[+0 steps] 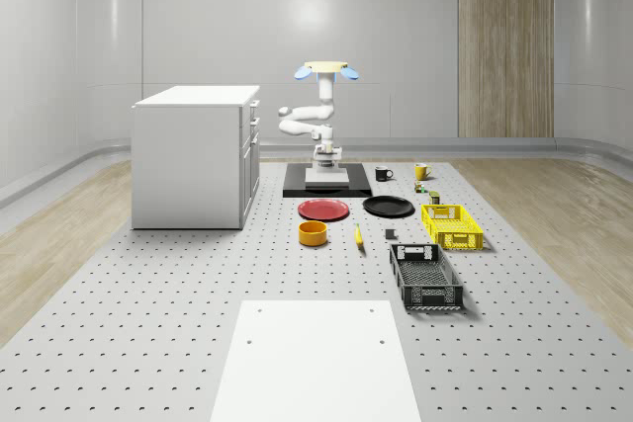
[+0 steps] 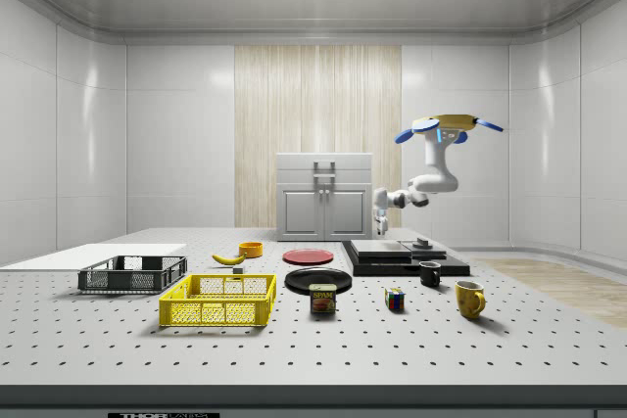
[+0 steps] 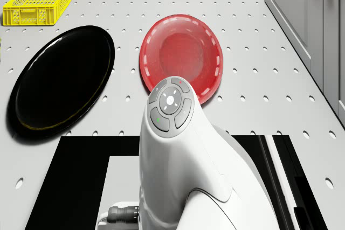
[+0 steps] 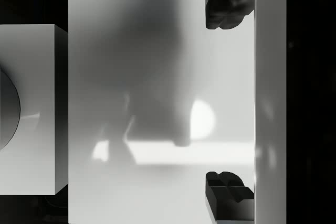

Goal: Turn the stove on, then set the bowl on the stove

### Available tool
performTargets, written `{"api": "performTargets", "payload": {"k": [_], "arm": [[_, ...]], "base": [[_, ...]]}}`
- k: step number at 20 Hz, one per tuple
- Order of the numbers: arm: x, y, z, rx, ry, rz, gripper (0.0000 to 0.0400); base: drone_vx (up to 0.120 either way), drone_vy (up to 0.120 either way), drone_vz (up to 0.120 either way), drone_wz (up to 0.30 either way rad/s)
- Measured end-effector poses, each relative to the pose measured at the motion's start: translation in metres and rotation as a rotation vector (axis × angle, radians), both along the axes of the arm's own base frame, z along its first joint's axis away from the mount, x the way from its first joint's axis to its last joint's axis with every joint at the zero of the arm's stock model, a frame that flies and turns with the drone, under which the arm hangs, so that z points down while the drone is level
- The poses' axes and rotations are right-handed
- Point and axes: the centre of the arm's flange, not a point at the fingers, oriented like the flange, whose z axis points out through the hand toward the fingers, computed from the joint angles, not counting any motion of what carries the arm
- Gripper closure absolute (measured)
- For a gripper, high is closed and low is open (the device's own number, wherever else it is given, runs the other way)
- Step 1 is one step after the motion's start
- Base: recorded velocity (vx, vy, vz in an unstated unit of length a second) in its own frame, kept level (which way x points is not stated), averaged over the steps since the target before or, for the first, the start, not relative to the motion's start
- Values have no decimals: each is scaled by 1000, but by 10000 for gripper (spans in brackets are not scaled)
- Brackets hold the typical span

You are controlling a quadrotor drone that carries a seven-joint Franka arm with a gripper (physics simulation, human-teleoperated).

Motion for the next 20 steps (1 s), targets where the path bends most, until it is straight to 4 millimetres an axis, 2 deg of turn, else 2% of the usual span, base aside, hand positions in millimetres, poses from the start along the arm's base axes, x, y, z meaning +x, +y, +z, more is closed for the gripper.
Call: {"api": "performTargets", "payload": {"k": [11, 14, 20], "arm": [[0, 0, 0, 0, 0, 0, 0], [0, 0, 0, 0, 0, 0, 0], [0, 0, 0, 0, 0, 0, 0]], "base": [[120, 0, 0, 0], [120, -67, 0, 0], [120, 0, 0, 0]]}}
